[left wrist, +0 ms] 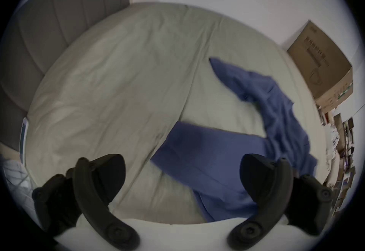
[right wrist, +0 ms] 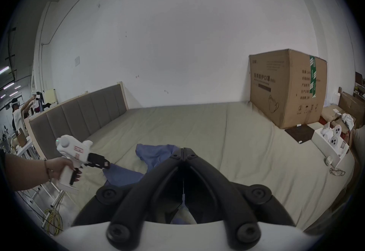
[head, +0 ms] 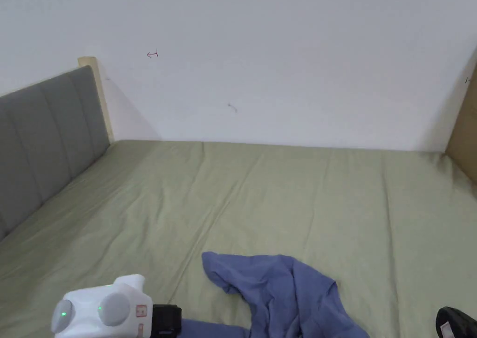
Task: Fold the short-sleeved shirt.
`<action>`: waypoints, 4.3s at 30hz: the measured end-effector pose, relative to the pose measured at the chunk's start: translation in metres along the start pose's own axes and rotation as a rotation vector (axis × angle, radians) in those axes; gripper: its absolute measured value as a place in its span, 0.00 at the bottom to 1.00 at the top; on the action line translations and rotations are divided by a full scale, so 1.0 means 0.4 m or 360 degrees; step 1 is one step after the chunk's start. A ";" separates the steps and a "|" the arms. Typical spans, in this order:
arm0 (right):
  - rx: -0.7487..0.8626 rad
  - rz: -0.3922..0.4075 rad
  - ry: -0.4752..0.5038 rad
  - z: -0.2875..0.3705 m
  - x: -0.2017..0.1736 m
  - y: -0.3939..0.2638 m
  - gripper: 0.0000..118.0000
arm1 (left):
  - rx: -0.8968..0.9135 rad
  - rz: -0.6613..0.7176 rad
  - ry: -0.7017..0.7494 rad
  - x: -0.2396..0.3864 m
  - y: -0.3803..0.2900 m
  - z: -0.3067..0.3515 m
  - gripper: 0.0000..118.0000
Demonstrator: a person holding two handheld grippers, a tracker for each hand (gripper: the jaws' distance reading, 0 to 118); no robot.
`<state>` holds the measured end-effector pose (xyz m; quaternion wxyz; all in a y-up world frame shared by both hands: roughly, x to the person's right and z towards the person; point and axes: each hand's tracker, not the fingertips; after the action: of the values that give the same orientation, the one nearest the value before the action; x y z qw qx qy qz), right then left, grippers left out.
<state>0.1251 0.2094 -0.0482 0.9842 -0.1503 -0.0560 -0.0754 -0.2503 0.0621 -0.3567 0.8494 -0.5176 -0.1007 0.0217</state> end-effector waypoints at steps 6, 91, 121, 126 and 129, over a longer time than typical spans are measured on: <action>-0.0133 0.0047 0.0002 -0.075 -0.002 -0.025 0.00 | -0.0020 -0.0208 0.0170 0.048 -0.051 -0.159 1.00; 0.0168 0.0021 -0.0292 -0.542 0.404 0.963 0.03 | 0.1273 0.0082 -0.0147 0.354 0.711 0.560 0.03; -0.0799 -0.0499 -0.0131 0.153 0.459 -0.147 0.03 | 0.0516 -0.0003 -0.0262 0.085 -0.323 0.485 0.03; -0.0973 -0.0578 -0.0150 0.070 0.479 -0.223 0.03 | 0.0307 -0.0110 -0.0086 0.080 -0.318 0.364 0.03; -0.1036 -0.0693 -0.0125 0.008 0.496 -0.260 0.03 | 0.0139 -0.0049 -0.0124 0.089 -0.302 0.274 0.03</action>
<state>0.3026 0.0860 0.0113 0.8431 -0.4420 -0.0973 -0.2905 -0.2449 0.1071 -0.1960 0.8668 -0.4773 -0.1405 0.0330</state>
